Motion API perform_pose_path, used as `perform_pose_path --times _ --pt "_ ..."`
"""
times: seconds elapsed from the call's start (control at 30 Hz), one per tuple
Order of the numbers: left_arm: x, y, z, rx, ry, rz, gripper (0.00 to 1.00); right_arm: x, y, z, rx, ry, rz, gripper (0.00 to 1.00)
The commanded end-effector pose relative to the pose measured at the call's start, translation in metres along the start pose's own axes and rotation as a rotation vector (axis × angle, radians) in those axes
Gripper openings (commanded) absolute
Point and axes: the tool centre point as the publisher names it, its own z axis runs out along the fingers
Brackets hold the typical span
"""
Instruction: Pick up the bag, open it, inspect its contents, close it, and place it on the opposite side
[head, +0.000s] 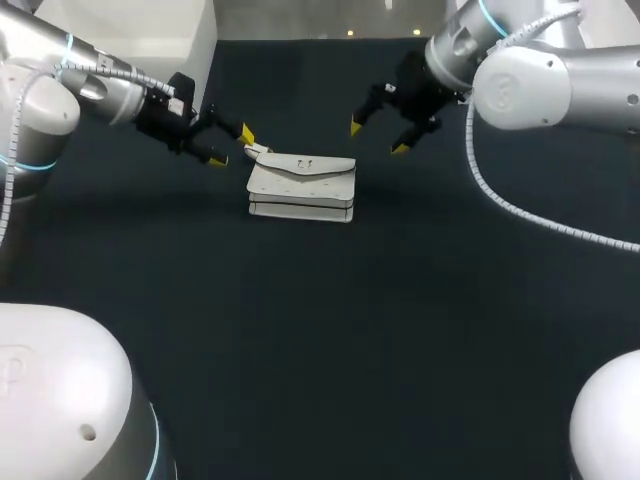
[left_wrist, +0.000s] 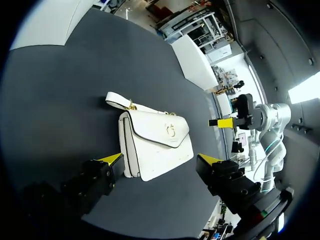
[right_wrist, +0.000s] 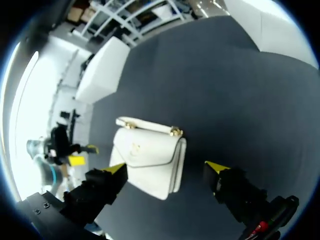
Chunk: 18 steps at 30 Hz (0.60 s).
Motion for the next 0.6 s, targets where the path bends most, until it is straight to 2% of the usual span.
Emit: perform_pose_path --times 0.03,0.17,0.3,0.6 --pt "-0.01 -0.005 0.005 -0.013 0.148 -0.124 1.0 0.003 -0.001 0.004 -0.021 0.061 0.027 1.0" --pt "-0.018 -0.008 0.007 -0.082 0.258 -0.239 1.0 0.001 -0.001 0.011 -0.021 0.14 0.08 1.0" --pt "-0.023 -0.01 0.009 -0.157 0.332 -0.301 1.0 -0.004 0.001 0.019 0.028 0.203 0.123 1.0" --pt "-0.031 -0.014 0.021 -0.218 0.381 -0.405 1.0 -0.01 0.003 0.039 0.117 0.278 0.158 1.0"
